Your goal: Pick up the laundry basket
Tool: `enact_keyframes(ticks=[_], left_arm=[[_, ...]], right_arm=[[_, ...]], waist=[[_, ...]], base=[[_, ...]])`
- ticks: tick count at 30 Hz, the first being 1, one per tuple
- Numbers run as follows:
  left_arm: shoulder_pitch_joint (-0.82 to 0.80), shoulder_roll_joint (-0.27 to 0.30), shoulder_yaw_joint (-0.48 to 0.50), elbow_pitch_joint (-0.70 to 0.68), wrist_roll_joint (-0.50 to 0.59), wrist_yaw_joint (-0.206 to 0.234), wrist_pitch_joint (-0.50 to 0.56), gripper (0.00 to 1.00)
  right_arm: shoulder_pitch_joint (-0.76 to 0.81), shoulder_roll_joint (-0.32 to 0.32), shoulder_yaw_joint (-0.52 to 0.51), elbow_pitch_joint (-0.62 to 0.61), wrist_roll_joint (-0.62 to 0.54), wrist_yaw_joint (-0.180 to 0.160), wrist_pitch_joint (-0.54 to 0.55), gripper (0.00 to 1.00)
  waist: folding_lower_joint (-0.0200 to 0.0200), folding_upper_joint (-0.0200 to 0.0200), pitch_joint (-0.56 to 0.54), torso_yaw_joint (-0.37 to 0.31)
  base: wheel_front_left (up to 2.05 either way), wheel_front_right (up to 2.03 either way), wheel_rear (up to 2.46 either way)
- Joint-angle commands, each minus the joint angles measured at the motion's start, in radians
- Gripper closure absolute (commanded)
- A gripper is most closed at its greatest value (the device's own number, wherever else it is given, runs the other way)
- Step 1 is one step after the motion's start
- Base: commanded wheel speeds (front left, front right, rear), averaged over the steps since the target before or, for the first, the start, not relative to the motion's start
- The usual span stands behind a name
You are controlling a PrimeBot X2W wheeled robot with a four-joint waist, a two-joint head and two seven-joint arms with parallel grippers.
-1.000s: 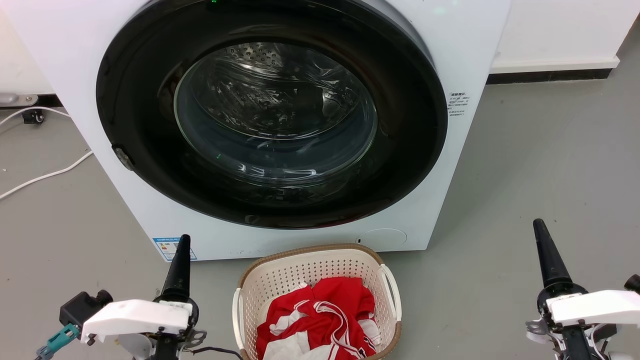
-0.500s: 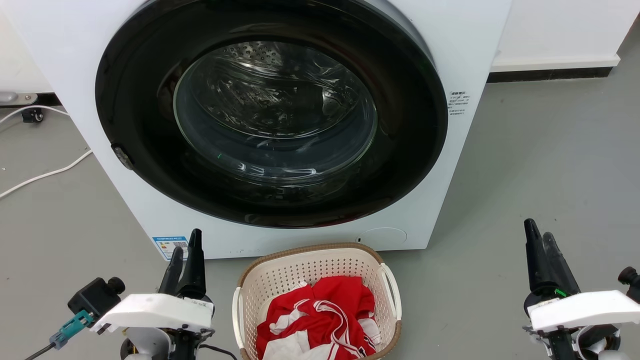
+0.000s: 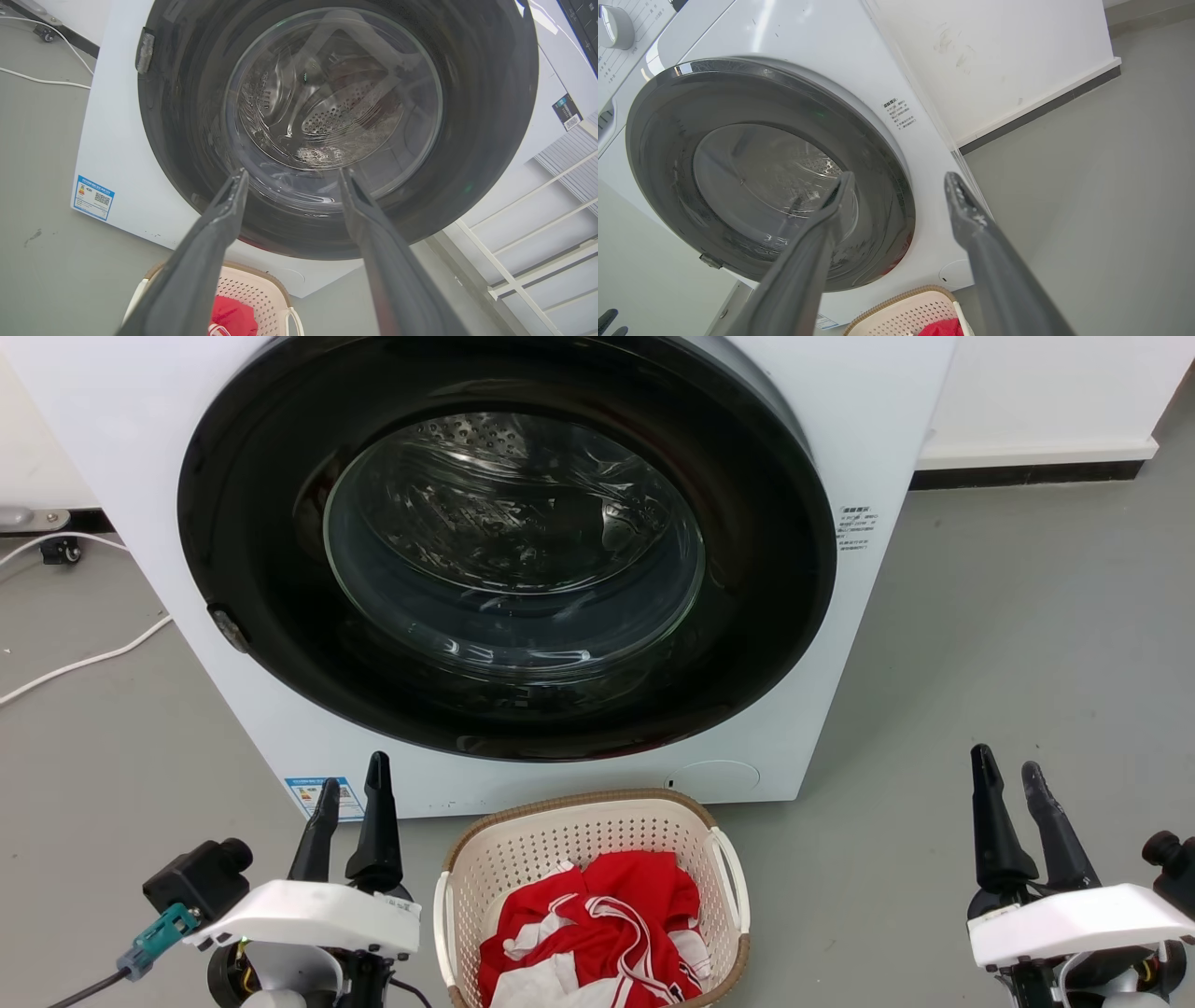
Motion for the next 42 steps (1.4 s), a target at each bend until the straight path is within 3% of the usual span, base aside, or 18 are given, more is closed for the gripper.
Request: enact_keyframes(ticks=[1, 42], left_arm=[[0.002, 0.004, -0.004, -0.018, 0.03, 0.0, -0.009, 0.0], [0.042, 0.005, -0.046, -0.024, 0.465, 0.027, -0.112, 0.0]], right_arm=[[0.0, -0.003, 0.002, -0.02, -0.032, 0.0, -0.01, 0.0], [0.043, -0.005, 0.008, -0.063, -0.467, 0.0, -0.114, 0.0]], waist=[[0.0, 0.0, 0.0, 0.0], [0.0, 0.0, 0.004, -0.001]], base=[[0.0, 0.0, 0.0], [0.0, 0.0, 0.0]])
